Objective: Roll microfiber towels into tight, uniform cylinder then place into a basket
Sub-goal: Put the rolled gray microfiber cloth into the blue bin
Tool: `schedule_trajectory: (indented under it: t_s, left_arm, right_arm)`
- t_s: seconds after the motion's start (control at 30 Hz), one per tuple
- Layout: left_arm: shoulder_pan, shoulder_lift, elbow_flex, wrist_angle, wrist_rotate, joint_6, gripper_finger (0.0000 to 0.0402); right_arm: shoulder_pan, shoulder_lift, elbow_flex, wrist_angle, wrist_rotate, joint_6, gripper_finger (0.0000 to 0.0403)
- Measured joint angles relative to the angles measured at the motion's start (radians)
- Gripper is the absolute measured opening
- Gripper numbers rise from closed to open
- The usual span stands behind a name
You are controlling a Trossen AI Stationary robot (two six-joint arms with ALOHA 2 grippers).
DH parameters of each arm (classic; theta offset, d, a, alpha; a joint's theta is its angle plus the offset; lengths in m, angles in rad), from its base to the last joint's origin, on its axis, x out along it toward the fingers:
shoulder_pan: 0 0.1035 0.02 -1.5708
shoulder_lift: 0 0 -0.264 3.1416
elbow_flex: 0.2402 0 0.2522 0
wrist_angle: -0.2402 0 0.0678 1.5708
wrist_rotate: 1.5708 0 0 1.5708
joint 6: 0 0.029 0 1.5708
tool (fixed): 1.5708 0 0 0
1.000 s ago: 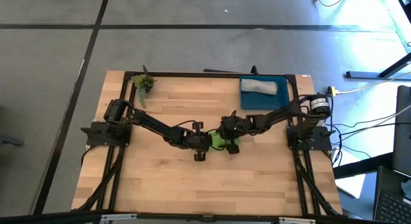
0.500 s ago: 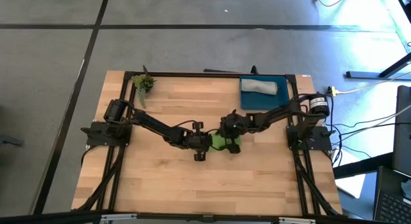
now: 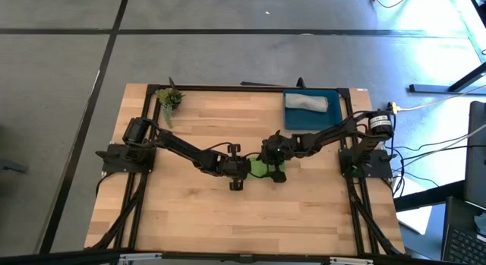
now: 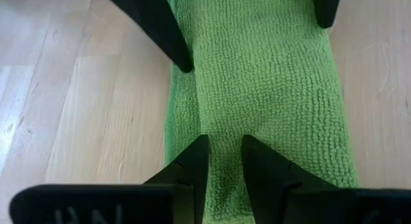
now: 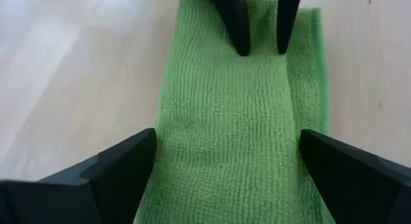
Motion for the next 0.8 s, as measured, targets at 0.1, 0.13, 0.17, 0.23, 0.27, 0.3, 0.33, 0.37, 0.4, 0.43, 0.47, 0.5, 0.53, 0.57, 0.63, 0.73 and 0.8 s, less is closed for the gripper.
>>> schedule_trajectory:
  t_s: [0.1,0.13,0.17,0.23,0.27,0.3,0.33,0.37,0.4,0.43,0.47,0.5,0.53,0.57,0.63,0.73,0.8]
  left_arm:
    - [0.000,0.000,0.000,0.000,0.000,0.000,0.0082]
    - [0.000,0.000,0.000,0.001,0.000,0.000,0.0082]
    - [0.000,0.000,0.000,0.001,0.000,0.000,0.0082]
    - [0.000,0.000,0.000,0.001,0.000,0.000,0.0082]
    - [0.000,0.000,0.000,0.001,0.000,0.000,0.0082]
    - [0.000,0.000,0.000,0.001,0.000,0.000,0.0082]
    - [0.000,0.000,0.000,0.001,0.000,0.000,0.0082]
    - [0.000,0.000,0.000,0.000,0.000,0.000,0.0082]
    - [0.000,0.000,0.000,0.000,0.000,0.000,0.0082]
    - [0.000,0.000,0.000,0.001,0.000,0.000,0.0082]
    - [0.000,0.000,0.000,0.001,0.000,0.000,0.0082]
    - [0.000,0.000,0.000,0.001,0.000,0.000,0.0082]
    - [0.000,0.000,0.000,0.001,0.000,0.000,0.0082]
    - [0.000,0.000,0.000,0.001,0.000,0.000,0.0082]
    - [0.000,0.000,0.000,0.001,0.000,0.000,0.0082]
    - [0.000,0.000,0.000,0.002,0.000,0.000,0.0082]
    - [0.000,0.000,0.000,0.002,0.000,0.000,0.0082]
  right_arm:
    - [0.011,0.002,0.000,-0.010,0.030,-0.010,0.0383]
    - [0.015,0.004,0.000,-0.010,0.036,-0.010,0.0383]
    - [0.018,0.004,0.000,-0.011,0.040,-0.010,0.0383]
    - [0.024,0.017,0.000,0.001,0.048,-0.010,0.0383]
    - [0.027,0.025,0.001,0.004,0.049,-0.011,0.0383]
    - [0.030,0.030,0.001,0.007,0.051,-0.011,0.0383]
    - [0.032,0.039,0.002,0.014,0.051,-0.010,0.0383]
    - [0.035,0.050,0.003,0.026,0.052,-0.010,0.0383]
    - [0.038,0.059,0.005,0.035,0.052,-0.010,0.0383]
    - [0.041,0.067,0.006,0.040,0.053,-0.011,0.0383]
    - [0.043,0.074,0.006,0.043,0.055,-0.015,0.0383]
    - [0.044,0.081,0.005,0.048,0.058,-0.018,0.0383]
    - [0.045,0.086,0.005,0.050,0.066,-0.020,0.0383]
    - [0.045,0.088,0.006,0.051,0.076,-0.020,0.0383]
    - [0.045,0.089,0.005,0.050,0.089,-0.020,0.0383]
    - [0.045,0.090,0.005,0.047,0.090,-0.033,0.0383]
    - [0.046,0.091,0.004,0.048,0.089,-0.050,0.0383]
